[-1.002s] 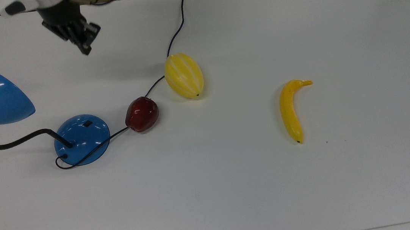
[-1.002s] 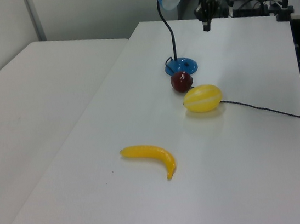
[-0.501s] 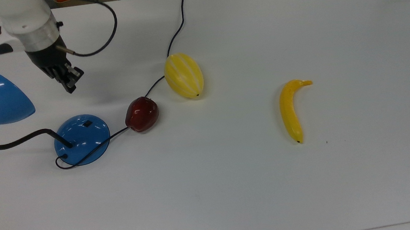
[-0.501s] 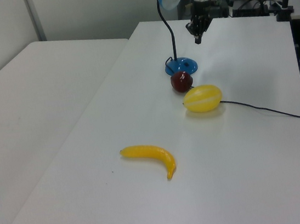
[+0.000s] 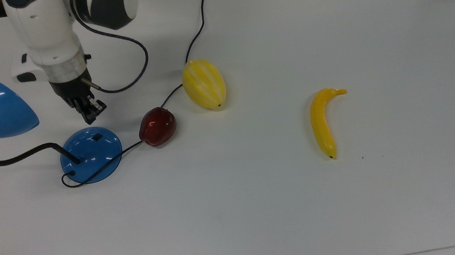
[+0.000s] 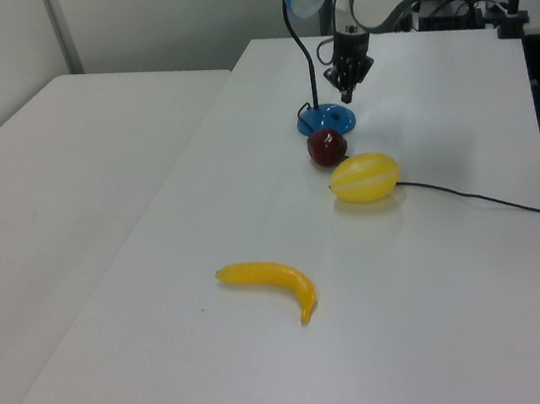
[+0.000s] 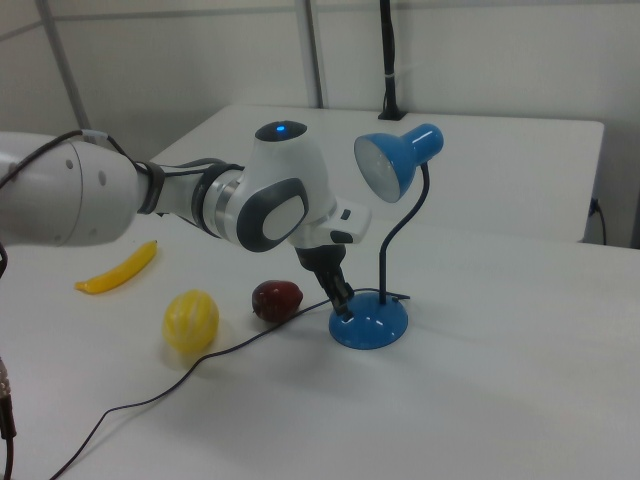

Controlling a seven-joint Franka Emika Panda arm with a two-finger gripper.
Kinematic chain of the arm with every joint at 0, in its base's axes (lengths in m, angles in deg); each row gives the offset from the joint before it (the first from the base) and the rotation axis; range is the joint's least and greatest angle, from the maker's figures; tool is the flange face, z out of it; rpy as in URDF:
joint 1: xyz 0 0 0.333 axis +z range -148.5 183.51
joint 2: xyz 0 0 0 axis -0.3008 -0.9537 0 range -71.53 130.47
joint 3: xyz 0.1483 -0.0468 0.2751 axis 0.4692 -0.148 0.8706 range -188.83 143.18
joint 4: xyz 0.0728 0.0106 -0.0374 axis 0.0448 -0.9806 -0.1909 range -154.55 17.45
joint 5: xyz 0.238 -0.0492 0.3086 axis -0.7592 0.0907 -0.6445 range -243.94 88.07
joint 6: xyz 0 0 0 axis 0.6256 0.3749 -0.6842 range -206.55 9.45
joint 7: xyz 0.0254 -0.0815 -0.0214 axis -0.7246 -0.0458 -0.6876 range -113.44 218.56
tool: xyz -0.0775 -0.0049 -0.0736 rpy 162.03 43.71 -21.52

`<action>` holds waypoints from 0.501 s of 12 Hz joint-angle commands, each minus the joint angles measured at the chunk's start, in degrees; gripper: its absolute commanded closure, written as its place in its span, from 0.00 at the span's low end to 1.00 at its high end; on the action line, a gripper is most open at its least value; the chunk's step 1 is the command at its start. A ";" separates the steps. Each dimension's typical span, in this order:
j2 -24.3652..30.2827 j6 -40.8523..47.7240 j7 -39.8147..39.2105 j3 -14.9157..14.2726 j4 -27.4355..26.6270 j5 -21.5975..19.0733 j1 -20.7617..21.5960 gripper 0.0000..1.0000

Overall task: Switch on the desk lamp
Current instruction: 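Press down on the switch on the lamp base with the gripper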

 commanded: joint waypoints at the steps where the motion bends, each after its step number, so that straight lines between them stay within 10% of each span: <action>1: -0.16 -3.72 2.51 -0.33 -1.51 1.12 0.84 1.00; 6: -0.87 -6.44 3.40 -0.33 -1.24 1.21 1.28 1.00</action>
